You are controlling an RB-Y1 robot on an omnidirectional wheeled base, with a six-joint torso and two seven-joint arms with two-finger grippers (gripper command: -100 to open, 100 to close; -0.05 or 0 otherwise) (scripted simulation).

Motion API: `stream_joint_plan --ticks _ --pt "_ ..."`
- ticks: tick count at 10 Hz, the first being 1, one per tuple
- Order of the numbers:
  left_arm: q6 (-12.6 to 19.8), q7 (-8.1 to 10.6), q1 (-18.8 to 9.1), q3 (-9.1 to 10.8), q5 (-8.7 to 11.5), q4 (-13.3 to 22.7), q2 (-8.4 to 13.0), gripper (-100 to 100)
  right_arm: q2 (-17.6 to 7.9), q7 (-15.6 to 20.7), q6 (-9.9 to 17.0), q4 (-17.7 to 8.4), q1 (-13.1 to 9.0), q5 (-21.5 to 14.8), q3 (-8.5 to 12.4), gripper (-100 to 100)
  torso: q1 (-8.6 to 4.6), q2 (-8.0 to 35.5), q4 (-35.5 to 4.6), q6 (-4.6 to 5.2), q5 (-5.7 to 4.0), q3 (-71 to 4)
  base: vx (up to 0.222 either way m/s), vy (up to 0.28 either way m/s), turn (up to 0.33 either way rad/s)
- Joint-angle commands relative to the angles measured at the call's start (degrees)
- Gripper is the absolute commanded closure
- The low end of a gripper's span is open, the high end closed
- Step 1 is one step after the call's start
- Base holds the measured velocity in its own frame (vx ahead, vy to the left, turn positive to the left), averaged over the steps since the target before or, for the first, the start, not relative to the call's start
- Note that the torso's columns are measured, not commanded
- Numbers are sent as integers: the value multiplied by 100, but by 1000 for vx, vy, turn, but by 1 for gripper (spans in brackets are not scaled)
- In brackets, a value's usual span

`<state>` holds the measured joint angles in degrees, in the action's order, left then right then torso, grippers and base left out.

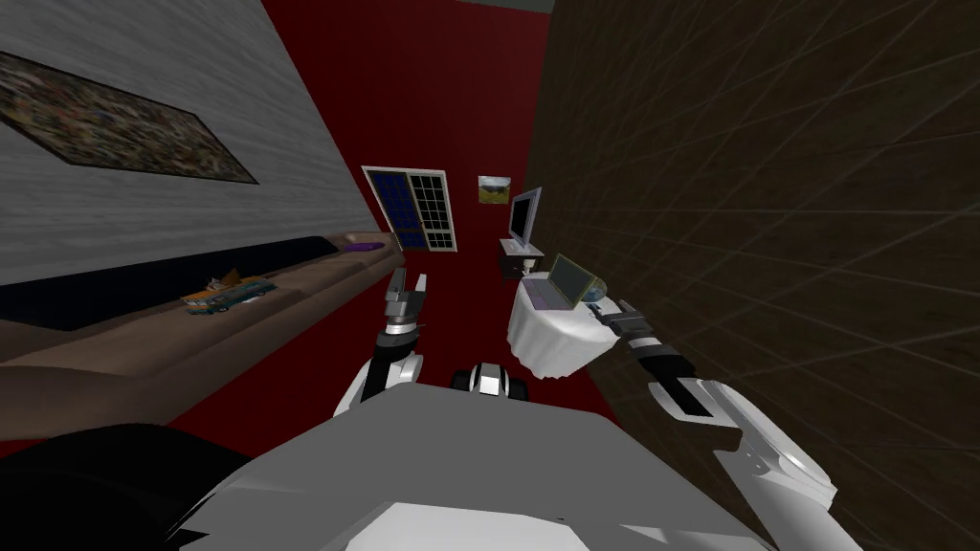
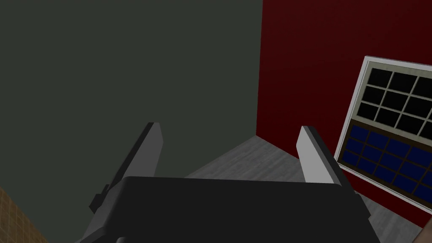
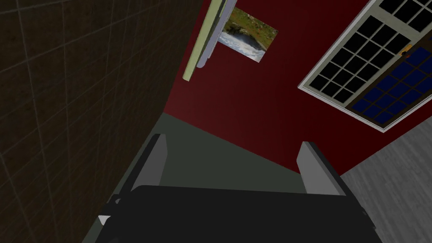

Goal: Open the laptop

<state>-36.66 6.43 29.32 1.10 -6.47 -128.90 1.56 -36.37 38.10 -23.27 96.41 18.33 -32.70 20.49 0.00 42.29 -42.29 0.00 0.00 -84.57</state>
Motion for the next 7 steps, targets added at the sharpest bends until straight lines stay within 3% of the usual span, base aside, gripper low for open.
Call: stream_joint_plan --ticks 1,7 --pt "0 0 0 0 0 0 0 0 -219 224 69 -300 -103 -192 88 -100 1 0 0 0 1 -1 -19 -4 91" --pt "0 0 1 0 0 0 0 0 -915 919 171 -1348 -432 -738 385 -100 -1 0 0 1 0 0 -21 -4 231"
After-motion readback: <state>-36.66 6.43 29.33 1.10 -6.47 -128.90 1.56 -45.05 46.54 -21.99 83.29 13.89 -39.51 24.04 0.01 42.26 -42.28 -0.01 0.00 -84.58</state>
